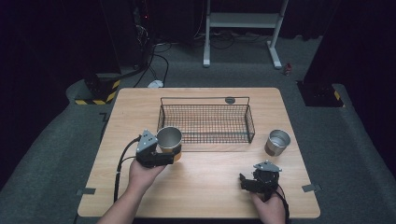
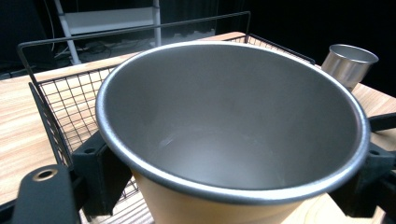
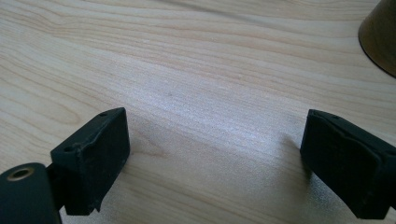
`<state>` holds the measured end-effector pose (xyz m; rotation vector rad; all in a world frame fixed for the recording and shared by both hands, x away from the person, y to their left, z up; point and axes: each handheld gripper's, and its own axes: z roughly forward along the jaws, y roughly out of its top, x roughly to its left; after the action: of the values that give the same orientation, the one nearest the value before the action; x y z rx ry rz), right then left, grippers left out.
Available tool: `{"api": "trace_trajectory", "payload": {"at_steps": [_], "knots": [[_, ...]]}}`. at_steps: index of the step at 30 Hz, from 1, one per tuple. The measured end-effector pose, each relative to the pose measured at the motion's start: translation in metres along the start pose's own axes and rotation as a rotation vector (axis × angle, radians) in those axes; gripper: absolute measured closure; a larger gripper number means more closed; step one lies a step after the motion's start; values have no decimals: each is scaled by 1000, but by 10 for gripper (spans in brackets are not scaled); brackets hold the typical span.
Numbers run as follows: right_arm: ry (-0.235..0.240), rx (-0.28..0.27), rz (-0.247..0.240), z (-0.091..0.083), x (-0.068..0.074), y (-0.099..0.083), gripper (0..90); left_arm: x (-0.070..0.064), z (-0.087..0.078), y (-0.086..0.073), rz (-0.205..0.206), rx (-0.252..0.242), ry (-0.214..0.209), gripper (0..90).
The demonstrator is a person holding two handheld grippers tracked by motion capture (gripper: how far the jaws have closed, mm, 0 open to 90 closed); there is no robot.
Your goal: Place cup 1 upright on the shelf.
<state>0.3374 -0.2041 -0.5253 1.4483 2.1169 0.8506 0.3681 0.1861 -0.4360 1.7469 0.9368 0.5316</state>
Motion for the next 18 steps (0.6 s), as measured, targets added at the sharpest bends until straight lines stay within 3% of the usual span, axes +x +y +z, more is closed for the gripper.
{"api": "trace_trajectory", "payload": {"at_steps": [11,18], "knots": [[0,1,3,0,0,0,83,5,9,14,-14,4,15,151],[1,1,3,0,0,0,83,6,12,28,1,-6,24,151]]}}
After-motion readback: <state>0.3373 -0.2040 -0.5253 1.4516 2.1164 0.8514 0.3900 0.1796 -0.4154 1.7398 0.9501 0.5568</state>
